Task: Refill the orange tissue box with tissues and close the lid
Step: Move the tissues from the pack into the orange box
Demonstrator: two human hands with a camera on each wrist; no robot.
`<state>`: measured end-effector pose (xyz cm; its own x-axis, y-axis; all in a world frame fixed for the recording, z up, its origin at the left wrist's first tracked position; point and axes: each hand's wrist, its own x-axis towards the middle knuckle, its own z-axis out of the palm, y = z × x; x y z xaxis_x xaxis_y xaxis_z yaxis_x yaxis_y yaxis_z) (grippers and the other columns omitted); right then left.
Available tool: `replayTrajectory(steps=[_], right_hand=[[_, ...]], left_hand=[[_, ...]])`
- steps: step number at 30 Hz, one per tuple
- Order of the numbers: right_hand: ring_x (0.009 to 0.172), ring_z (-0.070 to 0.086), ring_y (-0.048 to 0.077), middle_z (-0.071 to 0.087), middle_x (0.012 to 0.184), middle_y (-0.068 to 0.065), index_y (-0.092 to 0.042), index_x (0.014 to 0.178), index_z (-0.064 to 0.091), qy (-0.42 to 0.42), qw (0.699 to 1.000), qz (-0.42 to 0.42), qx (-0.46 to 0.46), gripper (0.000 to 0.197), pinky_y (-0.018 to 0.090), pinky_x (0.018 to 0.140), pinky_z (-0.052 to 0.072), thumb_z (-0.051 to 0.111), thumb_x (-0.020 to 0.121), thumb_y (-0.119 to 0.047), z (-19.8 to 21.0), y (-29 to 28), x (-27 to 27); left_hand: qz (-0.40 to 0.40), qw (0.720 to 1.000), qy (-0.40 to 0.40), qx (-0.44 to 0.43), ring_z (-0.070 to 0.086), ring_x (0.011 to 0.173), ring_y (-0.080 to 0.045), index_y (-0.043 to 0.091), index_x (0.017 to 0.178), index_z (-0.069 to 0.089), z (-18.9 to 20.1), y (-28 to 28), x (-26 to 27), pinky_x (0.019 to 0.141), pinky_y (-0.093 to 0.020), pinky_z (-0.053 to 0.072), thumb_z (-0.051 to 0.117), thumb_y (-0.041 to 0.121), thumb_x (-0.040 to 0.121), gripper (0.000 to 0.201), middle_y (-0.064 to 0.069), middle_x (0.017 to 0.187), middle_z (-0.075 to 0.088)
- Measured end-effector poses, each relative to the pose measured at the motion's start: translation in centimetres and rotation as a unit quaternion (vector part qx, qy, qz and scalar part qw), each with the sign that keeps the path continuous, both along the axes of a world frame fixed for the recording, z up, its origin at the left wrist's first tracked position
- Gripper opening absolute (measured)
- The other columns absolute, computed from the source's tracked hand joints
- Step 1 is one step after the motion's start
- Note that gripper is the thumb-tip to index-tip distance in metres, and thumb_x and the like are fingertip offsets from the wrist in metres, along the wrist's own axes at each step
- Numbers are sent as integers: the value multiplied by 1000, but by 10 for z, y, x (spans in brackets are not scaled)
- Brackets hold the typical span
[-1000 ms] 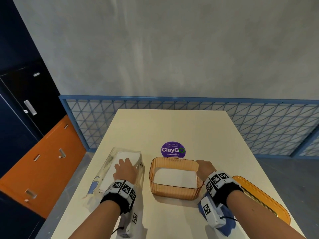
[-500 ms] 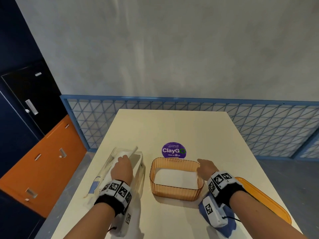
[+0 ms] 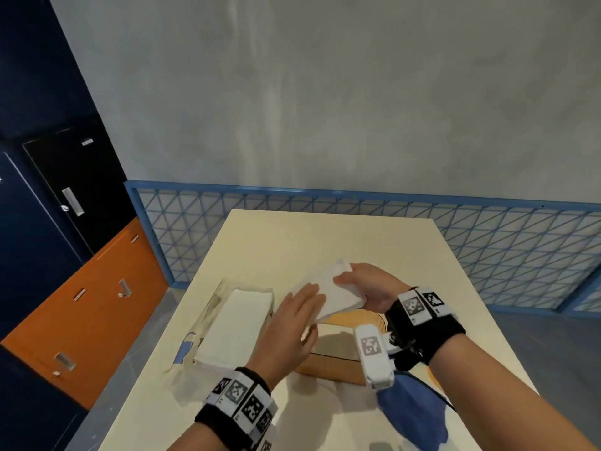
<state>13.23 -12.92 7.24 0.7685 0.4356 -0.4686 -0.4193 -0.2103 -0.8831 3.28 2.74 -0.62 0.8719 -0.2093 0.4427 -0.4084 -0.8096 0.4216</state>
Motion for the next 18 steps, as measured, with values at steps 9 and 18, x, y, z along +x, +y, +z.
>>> replayTrajectory(steps=[9, 18], right_hand=[[95, 55, 29, 57, 111, 18, 0, 123, 49, -104, 991, 12, -85, 32, 32, 70, 46, 42, 92, -3, 26, -17, 3], [93, 58, 30, 58, 118, 26, 7, 115, 52, -53, 991, -30, -121, 28, 30, 68, 44, 44, 90, -2, -6, -30, 5]], left_hand=[[190, 748, 301, -561, 50, 114, -22, 22, 143, 25, -1, -2, 16, 94, -34, 42, 29, 42, 100, 47, -5, 130, 48], [234, 761, 337, -502, 49, 113, -27, 13, 142, 30, 29, -8, 27, 97, -35, 43, 34, 18, 101, 42, -13, 135, 46]])
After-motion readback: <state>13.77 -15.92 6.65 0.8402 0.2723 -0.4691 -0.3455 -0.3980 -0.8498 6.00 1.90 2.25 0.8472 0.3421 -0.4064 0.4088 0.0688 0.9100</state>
